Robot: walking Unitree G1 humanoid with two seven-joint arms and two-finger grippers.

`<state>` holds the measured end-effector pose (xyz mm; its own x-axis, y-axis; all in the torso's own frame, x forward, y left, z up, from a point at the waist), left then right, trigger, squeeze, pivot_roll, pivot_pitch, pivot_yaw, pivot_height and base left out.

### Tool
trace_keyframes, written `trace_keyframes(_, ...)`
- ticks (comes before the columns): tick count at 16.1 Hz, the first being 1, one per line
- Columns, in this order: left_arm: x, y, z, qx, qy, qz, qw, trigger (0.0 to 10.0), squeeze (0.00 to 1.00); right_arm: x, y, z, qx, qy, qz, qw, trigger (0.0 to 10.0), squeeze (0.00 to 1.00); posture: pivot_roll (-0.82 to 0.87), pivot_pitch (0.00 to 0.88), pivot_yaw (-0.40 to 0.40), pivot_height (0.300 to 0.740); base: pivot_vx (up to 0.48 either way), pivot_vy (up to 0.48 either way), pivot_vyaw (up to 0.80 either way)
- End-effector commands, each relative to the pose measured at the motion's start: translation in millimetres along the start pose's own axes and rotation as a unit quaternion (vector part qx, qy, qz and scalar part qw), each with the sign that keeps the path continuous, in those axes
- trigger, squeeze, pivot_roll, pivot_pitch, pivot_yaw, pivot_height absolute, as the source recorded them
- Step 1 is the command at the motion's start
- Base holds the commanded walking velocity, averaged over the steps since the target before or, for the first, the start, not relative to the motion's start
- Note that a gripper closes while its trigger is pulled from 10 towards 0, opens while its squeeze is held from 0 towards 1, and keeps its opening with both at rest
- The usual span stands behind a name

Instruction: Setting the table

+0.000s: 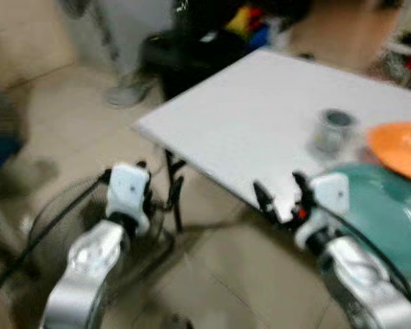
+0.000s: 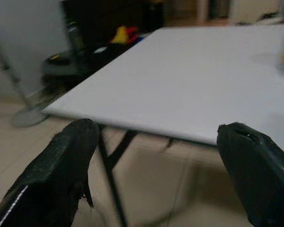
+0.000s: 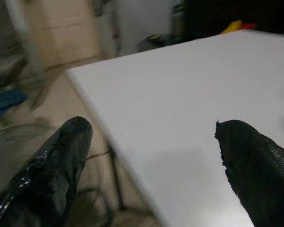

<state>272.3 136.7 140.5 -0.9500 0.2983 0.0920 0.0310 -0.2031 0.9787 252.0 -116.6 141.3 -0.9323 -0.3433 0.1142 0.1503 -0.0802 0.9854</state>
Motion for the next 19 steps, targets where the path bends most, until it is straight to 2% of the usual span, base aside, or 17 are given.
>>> trace_keyframes(1,0.8,1,0.1,0.0,0.004,0.001,1.0,10.0,0.0,1.9,6,2.7,0.004,0.014,-0.005,1.0,10.0,1.0,0.05,0.037,0.049,0.74,0.0,0.0,0.8)
trace_keyframes(9,-0.3,5,1.8,-0.006,0.009,-0.004,1.0,10.0,0.0,1.5,7,2.4,-0.006,0.013,-0.009,1.0,10.0,1.0,0.05,0.037,0.046,0.74,0.0,0.0,0.8)
trace_keyframes(15,0.7,12,8.2,-0.001,0.032,-0.026,0.999,10.0,0.0,2.0,7,10.5,-0.007,0.05,-0.004,0.999,10.0,1.0,0.05,0.038,0.038,0.74,0.0,0.0,0.8)
trace_keyframes(19,2.5,13,7.1,-0.003,0.03,-0.028,0.999,10.0,0.0,2.1,6,14.0,-0.015,0.068,-0.001,0.998,10.0,1.0,0.05,0.038,0.032,0.74,0.0,0.0,0.8)
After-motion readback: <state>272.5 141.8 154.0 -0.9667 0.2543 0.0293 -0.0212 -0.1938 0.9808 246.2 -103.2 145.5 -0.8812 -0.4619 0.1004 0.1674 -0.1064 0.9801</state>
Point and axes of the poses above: a point about 5 cm out from each wrist's last joint towards the gripper, its own x axis pointing back from the gripper into the wrist, its own y axis along the axis of the wrist's last joint, z = x × y, the point moved 4 cm from there along -x, pointing out of the wrist towards the gripper, and after that the axes turned 4 degrees about -x, right-handed, at the moved point
